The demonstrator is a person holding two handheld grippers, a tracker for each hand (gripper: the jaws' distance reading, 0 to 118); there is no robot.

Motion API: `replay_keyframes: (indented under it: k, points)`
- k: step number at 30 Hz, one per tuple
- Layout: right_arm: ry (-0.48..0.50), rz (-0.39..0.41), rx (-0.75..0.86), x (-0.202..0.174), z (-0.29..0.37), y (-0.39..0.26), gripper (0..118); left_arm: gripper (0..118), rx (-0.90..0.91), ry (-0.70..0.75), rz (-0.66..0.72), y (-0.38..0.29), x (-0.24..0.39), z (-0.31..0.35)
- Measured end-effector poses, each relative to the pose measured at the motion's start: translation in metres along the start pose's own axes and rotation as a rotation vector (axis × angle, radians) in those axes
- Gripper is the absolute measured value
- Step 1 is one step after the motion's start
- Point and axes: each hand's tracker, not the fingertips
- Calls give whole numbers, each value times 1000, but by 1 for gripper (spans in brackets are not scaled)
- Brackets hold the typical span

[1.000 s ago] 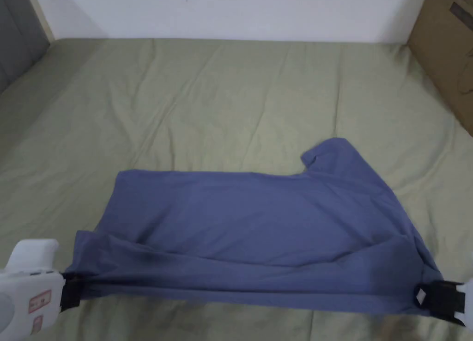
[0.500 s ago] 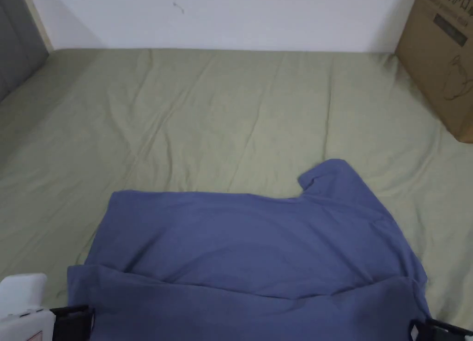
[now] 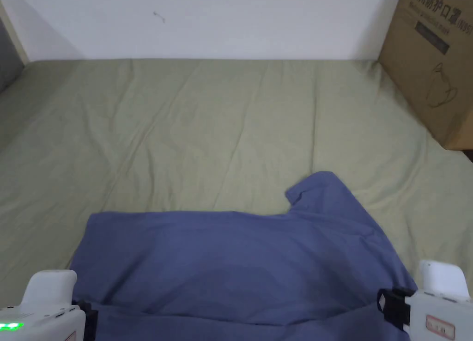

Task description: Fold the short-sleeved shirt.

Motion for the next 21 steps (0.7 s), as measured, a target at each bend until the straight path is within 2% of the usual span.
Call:
replay_keyframes:
  k: [1,2,4,5,7,10,11,12,14,15,16,17,18,19,20,21]
  points:
    - [14,-23,28,3,-7,17,0,0,6,4,-8,5,0,-3]
    - [10,-21,23,5,-15,35,9,0,6,9,-8,11,-1,-5]
    - [-9,-1,17,9,-37,71,60,0,8,14,-6,19,-4,-10]
    - [-29,32,23,12,-52,89,74,0,7,12,0,23,-5,-12]
    - [-38,48,46,16,-78,120,74,0,4,5,11,27,-7,-17]
    - [-84,73,-98,32,-140,155,74,0,-15,9,14,30,-7,-26]
    - [-110,56,-130,36,-158,159,74,0,-23,13,13,30,-6,-30]
    - [-106,60,-171,42,-174,160,72,0,-29,15,12,30,-7,-33]
    - [-98,9,-302,53,-199,154,68,0,-48,17,10,29,-6,-37]
    - [-92,43,-230,50,-195,151,64,0,-51,17,9,29,-7,-38]
    - [-93,56,-234,44,-186,156,46,0,-56,16,9,29,-7,-38]
    - [-92,97,-223,40,-181,158,19,0,-56,18,10,28,-8,-39]
    - [-129,155,-204,38,-176,157,9,0,-55,16,9,28,-8,-40]
    - [-113,154,-207,40,-175,157,9,0,-54,17,10,29,-8,-40]
    - [-85,109,-222,43,-176,158,2,0,-55,20,13,29,-9,-40]
    - [-86,77,-222,44,-177,158,2,0,-54,19,13,30,-9,-39]
